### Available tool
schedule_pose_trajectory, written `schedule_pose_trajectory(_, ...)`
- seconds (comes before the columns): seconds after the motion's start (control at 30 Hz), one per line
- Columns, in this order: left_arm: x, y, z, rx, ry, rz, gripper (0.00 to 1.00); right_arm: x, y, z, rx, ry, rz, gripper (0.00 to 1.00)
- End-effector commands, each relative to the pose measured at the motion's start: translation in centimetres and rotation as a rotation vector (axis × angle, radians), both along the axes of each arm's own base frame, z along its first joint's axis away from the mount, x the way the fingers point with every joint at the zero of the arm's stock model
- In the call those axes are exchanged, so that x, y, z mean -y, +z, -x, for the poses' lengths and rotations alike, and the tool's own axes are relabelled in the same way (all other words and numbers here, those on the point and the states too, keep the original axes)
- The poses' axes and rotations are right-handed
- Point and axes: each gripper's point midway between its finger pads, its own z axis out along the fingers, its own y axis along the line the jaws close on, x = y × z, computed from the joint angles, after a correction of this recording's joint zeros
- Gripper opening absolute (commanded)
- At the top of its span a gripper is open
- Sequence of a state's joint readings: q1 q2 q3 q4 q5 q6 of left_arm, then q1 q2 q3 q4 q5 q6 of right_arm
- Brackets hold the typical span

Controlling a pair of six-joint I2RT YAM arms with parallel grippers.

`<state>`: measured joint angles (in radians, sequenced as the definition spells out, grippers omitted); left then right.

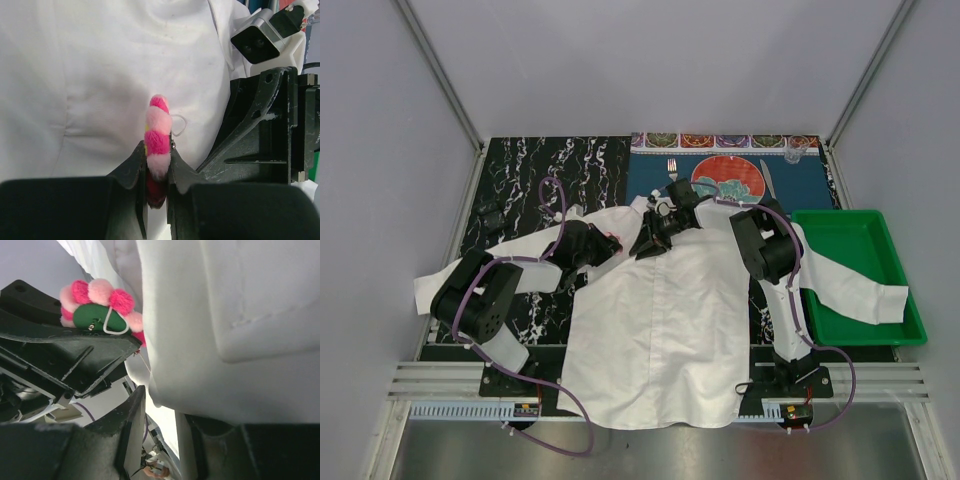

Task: Pin the brooch onto the clothing
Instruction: Pin the brooch to the clothes.

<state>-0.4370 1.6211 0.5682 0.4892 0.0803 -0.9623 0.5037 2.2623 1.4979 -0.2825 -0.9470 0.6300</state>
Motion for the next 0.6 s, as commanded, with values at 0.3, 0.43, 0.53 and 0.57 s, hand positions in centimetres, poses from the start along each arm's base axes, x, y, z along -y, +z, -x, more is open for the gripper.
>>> schedule_pose_trajectory(0.3, 1.3, 1.2, -0.3, 0.040, -0.026, 0.053, 0.00, -1.4, 1.6, 0.1, -0.005, 0.018, -0.092, 0.29)
schedule_pose_trajectory(0.43, 1.5, 1.3, -0.3, 0.041, -0.031, 0.059, 0.00, -1.4, 1.4, 0.3, -0.012, 0.020, -0.088, 0.25)
schedule_pose_trajectory(0.53, 1.7, 1.3, -0.2, 0.040, -0.035, 0.061, 0.00, -1.5, 1.3, 0.4, -0.013, 0.021, -0.086, 0.25)
schedule_pose_trajectory(0.57, 1.7, 1.2, -0.1, 0.038, -0.037, 0.063, 0.00, -1.5, 1.3, 0.4, -0.010, 0.022, -0.087, 0.25)
